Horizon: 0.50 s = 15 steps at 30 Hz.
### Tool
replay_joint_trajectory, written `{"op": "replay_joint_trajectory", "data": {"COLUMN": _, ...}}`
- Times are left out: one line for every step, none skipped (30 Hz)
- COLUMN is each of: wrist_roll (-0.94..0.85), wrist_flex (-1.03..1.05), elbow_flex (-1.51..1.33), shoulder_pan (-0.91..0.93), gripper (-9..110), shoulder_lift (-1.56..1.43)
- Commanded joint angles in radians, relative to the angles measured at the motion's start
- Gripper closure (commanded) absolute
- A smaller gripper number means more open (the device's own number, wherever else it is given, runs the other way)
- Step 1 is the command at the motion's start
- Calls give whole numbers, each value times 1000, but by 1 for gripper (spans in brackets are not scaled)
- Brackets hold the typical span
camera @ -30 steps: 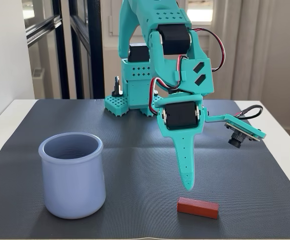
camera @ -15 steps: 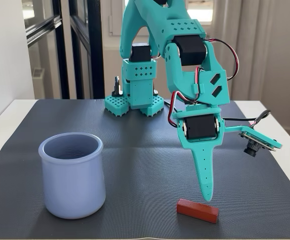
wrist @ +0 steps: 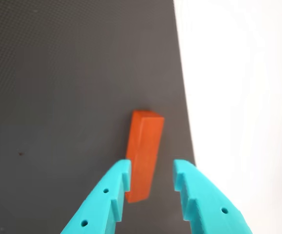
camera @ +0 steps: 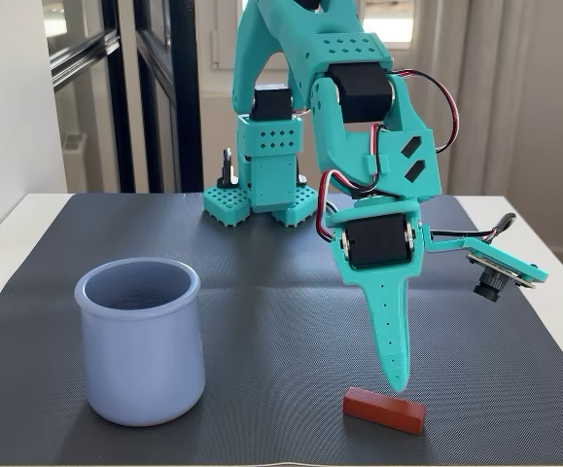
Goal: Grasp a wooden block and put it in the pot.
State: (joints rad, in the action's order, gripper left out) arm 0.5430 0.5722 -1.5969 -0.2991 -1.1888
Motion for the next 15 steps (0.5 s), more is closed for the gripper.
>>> {"op": "replay_joint_trajectory", "data": {"wrist_roll": 14, "wrist_flex": -18, "elbow_flex": 55, "shoulder_pan": 18, "gripper": 91, "shoulder_lift": -11}}
{"op": "replay_joint_trajectory", "data": {"wrist_roll": 14, "wrist_flex": -18, "elbow_flex": 58, "shoulder_pan": 18, "gripper": 91, "shoulder_lift": -11}}
{"op": "replay_joint_trajectory", "data": {"wrist_roll": 14, "wrist_flex": -18, "elbow_flex": 66, "shoulder_pan": 18, "gripper": 91, "shoulder_lift": -9}}
{"op": "replay_joint_trajectory", "data": {"wrist_roll": 14, "wrist_flex": -18, "elbow_flex": 74, "shoulder_pan": 18, "gripper": 91, "shoulder_lift": -8}}
{"op": "replay_joint_trajectory", "data": {"wrist_roll": 14, "wrist_flex": -18, "elbow_flex": 77, "shoulder_pan": 18, "gripper": 91, "shoulder_lift": -6}}
{"op": "replay_joint_trajectory", "data": {"wrist_roll": 14, "wrist_flex": -18, "elbow_flex": 77, "shoulder_pan": 20, "gripper": 91, "shoulder_lift": -6}}
{"op": "replay_joint_trajectory", "data": {"wrist_roll": 14, "wrist_flex": -18, "elbow_flex": 77, "shoulder_pan": 20, "gripper": 91, "shoulder_lift": -6}}
{"op": "replay_joint_trajectory", "data": {"wrist_roll": 14, "wrist_flex": -17, "elbow_flex": 71, "shoulder_pan": 21, "gripper": 91, "shoulder_lift": -6}}
{"op": "replay_joint_trajectory", "data": {"wrist_roll": 14, "wrist_flex": -17, "elbow_flex": 66, "shoulder_pan": 25, "gripper": 91, "shoulder_lift": -6}}
{"op": "replay_joint_trajectory", "data": {"wrist_roll": 14, "wrist_flex": -14, "elbow_flex": 64, "shoulder_pan": 29, "gripper": 91, "shoulder_lift": -6}}
{"op": "replay_joint_trajectory", "data": {"wrist_roll": 5, "wrist_flex": -9, "elbow_flex": 64, "shoulder_pan": 31, "gripper": 91, "shoulder_lift": -6}}
{"op": "replay_joint_trajectory", "data": {"wrist_roll": 3, "wrist_flex": -9, "elbow_flex": 63, "shoulder_pan": 31, "gripper": 91, "shoulder_lift": -6}}
{"op": "replay_joint_trajectory", "data": {"wrist_roll": 2, "wrist_flex": -8, "elbow_flex": 63, "shoulder_pan": 31, "gripper": 91, "shoulder_lift": -5}}
{"op": "replay_joint_trajectory", "data": {"wrist_roll": 2, "wrist_flex": -8, "elbow_flex": 61, "shoulder_pan": 31, "gripper": 91, "shoulder_lift": 2}}
{"op": "replay_joint_trajectory", "data": {"wrist_roll": 2, "wrist_flex": -9, "elbow_flex": 61, "shoulder_pan": 34, "gripper": 91, "shoulder_lift": 15}}
